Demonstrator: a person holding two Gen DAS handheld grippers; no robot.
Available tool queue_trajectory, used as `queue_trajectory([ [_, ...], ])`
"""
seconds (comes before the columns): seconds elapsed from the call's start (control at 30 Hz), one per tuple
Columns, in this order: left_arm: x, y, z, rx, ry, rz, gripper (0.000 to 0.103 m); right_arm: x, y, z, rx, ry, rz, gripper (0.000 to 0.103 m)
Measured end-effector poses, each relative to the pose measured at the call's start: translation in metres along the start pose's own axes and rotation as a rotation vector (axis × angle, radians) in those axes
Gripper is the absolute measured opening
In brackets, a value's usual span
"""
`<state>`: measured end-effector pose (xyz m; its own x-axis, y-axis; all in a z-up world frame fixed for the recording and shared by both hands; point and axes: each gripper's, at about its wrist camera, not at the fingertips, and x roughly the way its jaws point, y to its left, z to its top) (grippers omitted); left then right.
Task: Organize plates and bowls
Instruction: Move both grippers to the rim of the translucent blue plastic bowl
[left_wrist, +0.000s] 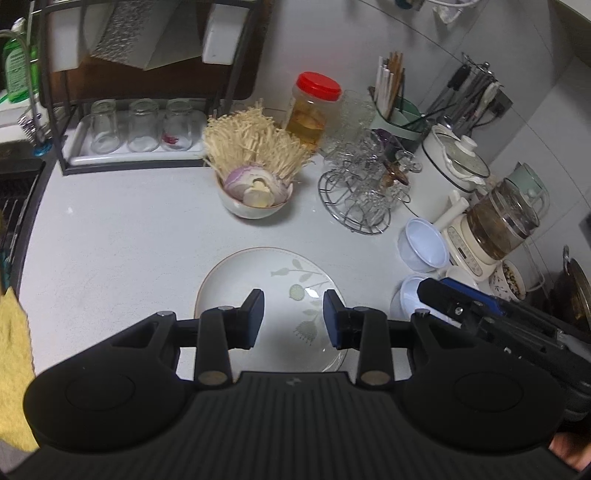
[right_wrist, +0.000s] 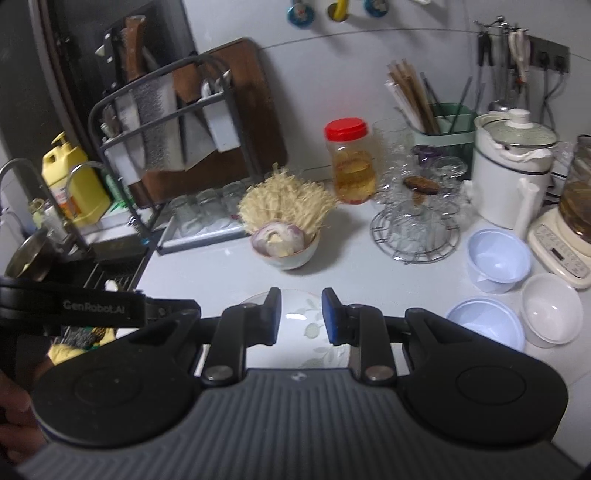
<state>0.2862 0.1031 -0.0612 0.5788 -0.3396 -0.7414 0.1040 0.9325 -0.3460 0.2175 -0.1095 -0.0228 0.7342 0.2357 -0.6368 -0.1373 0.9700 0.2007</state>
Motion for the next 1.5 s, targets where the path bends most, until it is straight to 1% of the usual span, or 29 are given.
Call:
queue_trajectory([
  [0.1,0.007,-0.001,0.009,0.042,0.013,-0.044,0.040,-0.004,0.001,0.001,0.020,-0.028,-0.069,0.028],
  [0.2,0.015,-0.006,0.017,0.091,0.028,-0.092,0.040,-0.008,-0.003,0.001,0.086,-0.047,-0.118,0.028],
  [0.27,0.021,-0.009,0.021,0.114,0.039,-0.116,0.040,-0.009,-0.007,-0.001,0.105,-0.056,-0.155,0.028],
  [0.43,0.037,-0.027,0.028,0.170,0.067,-0.128,0.040,-0.017,-0.026,-0.007,0.160,-0.078,-0.204,0.028],
  [0.53,0.047,-0.046,0.030,0.202,0.063,-0.130,0.041,-0.018,-0.046,-0.010,0.197,-0.105,-0.222,0.028],
  [0.67,0.066,-0.069,0.028,0.201,0.065,-0.135,0.043,-0.021,-0.074,-0.013,0.211,-0.123,-0.230,0.028],
  [0.7,0.073,-0.076,0.027,0.196,0.076,-0.133,0.044,-0.022,-0.081,-0.014,0.211,-0.124,-0.234,0.035],
  [0.8,0.092,-0.094,0.027,0.186,0.110,-0.151,0.044,-0.025,-0.103,-0.018,0.224,-0.127,-0.246,0.052],
  [0.83,0.097,-0.100,0.027,0.197,0.116,-0.152,0.044,-0.025,-0.110,-0.019,0.238,-0.125,-0.245,0.054],
  [0.87,0.103,-0.107,0.026,0.210,0.123,-0.148,0.045,-0.025,-0.117,-0.020,0.254,-0.121,-0.246,0.059],
  [0.9,0.109,-0.114,0.026,0.220,0.129,-0.145,0.046,-0.025,-0.123,-0.022,0.269,-0.118,-0.249,0.060],
  [1.1,0.143,-0.138,0.021,0.222,0.173,-0.165,0.054,-0.020,-0.158,-0.035,0.335,-0.079,-0.257,0.061],
  [1.23,0.171,-0.144,0.015,0.193,0.210,-0.184,0.054,-0.010,-0.180,-0.049,0.385,-0.030,-0.258,0.060],
  [1.33,0.188,-0.147,0.010,0.179,0.226,-0.182,0.053,0.002,-0.197,-0.058,0.430,0.011,-0.240,0.060],
  [1.43,0.204,-0.147,0.007,0.164,0.251,-0.177,0.053,0.016,-0.209,-0.064,0.460,0.049,-0.221,0.052],
  [1.5,0.214,-0.148,0.005,0.159,0.269,-0.172,0.052,0.027,-0.217,-0.065,0.468,0.073,-0.215,0.044],
])
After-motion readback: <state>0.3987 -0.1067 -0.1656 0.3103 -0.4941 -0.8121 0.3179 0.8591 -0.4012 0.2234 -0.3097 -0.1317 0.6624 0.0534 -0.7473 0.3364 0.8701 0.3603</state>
